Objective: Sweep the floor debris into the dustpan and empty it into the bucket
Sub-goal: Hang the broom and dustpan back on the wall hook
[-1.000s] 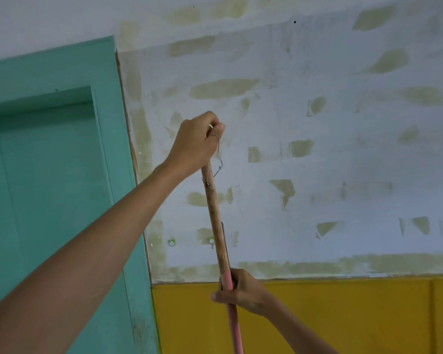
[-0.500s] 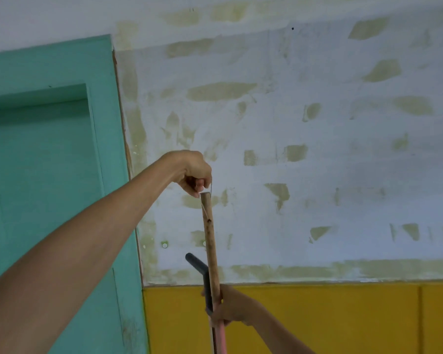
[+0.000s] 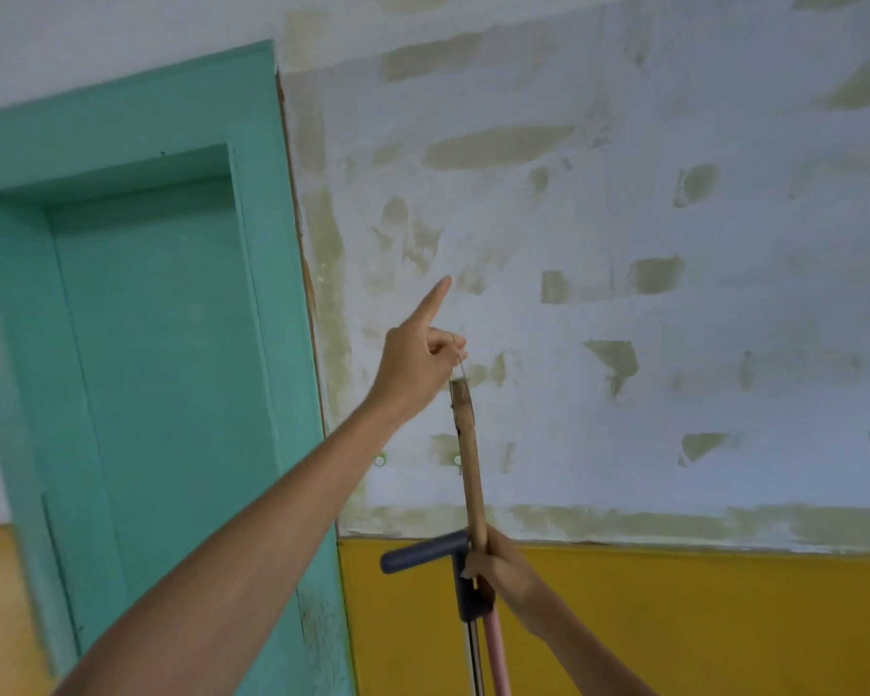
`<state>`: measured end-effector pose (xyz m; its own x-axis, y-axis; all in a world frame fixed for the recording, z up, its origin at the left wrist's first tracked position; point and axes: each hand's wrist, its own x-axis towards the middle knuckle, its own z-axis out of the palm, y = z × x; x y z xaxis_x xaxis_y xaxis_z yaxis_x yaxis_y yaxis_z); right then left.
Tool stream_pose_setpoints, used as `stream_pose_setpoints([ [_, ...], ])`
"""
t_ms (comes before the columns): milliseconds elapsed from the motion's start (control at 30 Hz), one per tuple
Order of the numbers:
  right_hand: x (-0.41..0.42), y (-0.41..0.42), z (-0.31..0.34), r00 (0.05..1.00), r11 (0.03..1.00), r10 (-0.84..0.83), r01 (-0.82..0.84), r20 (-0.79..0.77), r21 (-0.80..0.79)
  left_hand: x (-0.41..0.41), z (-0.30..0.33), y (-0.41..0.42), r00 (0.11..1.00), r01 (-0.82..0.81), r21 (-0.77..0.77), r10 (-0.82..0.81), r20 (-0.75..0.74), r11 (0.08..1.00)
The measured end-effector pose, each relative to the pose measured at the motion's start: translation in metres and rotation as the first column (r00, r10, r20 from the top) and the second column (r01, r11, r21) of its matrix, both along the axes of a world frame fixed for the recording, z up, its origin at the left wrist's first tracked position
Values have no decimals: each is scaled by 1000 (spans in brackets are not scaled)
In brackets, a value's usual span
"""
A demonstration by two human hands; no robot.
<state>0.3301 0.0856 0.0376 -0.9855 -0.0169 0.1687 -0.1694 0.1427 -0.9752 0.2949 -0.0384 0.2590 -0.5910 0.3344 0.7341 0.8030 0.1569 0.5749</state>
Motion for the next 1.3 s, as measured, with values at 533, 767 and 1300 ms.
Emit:
stream_pose_setpoints([
  [533,-86,-9,67,958,944,-118,27,-261,-328,-101,-94,32,761,-615,-244,484,-431,750],
  [767,-138,9,52,979,886,-155,78,-133,-456,-155,-101,47,871,-422,-162,448,202,892],
  [1300,-262,37,-47,930,820,-363,351,63,-451,-273,-206,81,491,-208,35,74,868,978],
])
